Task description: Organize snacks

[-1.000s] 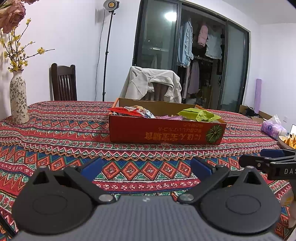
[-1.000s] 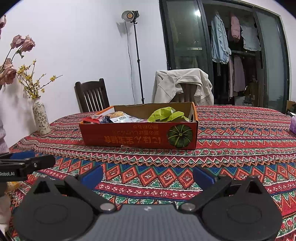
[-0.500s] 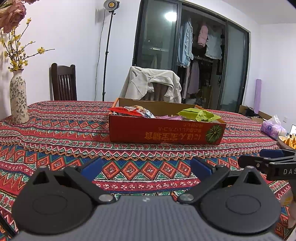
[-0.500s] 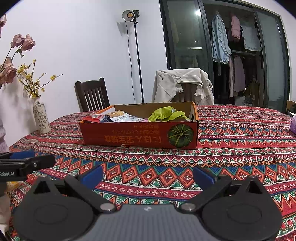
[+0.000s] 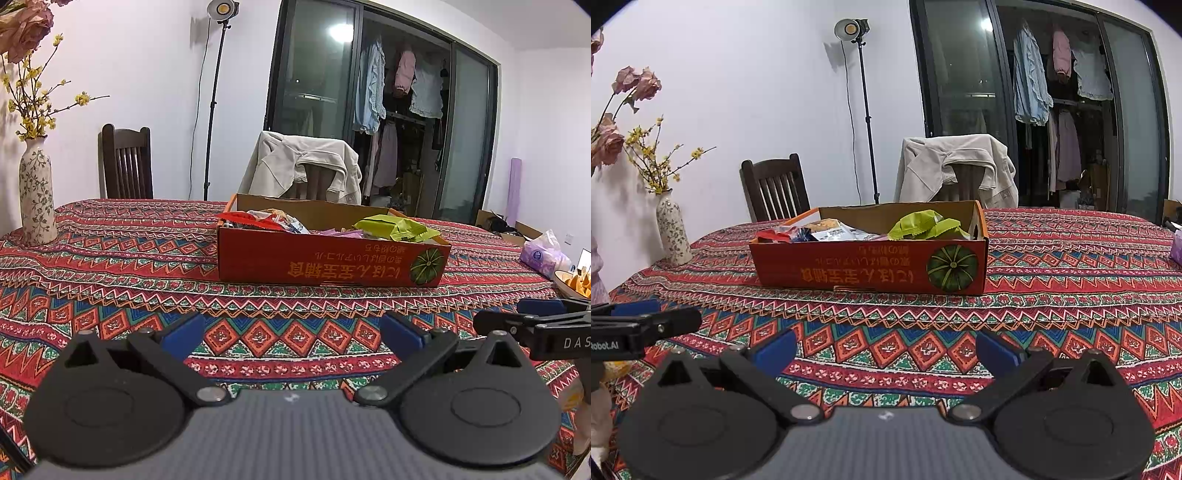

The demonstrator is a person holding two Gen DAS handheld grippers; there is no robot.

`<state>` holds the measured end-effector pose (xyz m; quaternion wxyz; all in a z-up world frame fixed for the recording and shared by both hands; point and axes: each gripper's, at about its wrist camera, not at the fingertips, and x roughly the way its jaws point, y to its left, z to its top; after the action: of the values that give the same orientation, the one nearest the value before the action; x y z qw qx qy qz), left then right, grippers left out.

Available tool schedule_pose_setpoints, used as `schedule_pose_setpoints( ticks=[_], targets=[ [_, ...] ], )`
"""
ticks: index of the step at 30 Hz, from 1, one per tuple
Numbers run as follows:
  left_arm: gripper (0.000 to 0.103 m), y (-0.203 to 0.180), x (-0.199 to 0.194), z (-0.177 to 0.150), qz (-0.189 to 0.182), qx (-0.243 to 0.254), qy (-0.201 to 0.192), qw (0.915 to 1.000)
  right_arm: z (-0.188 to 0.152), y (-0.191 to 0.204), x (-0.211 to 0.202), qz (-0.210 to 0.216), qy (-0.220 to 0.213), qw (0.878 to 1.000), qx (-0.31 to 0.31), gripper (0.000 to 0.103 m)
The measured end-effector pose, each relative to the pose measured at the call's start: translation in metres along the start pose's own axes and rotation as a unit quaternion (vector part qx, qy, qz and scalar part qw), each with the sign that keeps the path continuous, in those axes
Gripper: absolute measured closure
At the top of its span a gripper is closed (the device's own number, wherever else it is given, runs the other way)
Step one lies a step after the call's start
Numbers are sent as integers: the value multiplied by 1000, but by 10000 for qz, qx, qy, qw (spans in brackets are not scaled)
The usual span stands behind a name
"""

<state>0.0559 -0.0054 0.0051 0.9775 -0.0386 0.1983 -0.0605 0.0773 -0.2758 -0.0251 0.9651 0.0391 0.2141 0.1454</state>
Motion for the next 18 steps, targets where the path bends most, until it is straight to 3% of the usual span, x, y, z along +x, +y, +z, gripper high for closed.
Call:
schedule_pose_setpoints(
  ticks=[18],
  targets=[
    [0, 2, 0, -2, -1, -54, 44, 10000, -4, 1, 1, -13, 14, 10000, -14, 0]
  ],
)
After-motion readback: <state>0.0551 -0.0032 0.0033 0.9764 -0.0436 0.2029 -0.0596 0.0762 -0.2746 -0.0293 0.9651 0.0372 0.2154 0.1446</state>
